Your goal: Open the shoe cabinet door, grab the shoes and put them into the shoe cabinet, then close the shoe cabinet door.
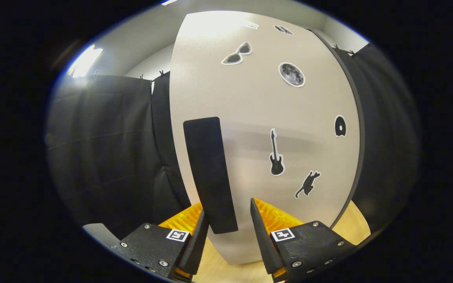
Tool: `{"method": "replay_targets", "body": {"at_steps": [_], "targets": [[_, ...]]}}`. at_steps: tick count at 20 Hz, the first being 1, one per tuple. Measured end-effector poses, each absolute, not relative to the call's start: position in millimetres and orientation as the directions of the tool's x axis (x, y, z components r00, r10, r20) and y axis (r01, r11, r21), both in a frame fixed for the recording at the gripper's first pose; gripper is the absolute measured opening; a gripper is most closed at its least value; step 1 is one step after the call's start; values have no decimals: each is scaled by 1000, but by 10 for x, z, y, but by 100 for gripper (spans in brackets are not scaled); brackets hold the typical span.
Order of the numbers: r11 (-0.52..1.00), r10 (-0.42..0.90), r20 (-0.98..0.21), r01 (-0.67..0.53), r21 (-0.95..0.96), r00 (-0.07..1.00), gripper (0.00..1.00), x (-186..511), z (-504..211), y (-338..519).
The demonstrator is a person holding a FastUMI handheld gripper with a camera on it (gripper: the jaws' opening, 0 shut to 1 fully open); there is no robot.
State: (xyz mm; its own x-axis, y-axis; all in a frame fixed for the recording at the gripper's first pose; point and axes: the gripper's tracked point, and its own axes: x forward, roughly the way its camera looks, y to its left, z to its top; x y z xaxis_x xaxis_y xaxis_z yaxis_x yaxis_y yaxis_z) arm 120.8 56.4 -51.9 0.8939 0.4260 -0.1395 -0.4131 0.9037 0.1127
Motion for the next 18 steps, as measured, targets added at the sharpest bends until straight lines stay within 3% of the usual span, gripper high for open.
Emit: {"method": "replay_targets", "body": {"at_steps": [7, 18], "targets": [[929, 369, -118, -360, 90, 922, 70, 1439, -540, 745], [966, 258, -90, -255, 45, 962, 74, 1534, -555, 782]]}}
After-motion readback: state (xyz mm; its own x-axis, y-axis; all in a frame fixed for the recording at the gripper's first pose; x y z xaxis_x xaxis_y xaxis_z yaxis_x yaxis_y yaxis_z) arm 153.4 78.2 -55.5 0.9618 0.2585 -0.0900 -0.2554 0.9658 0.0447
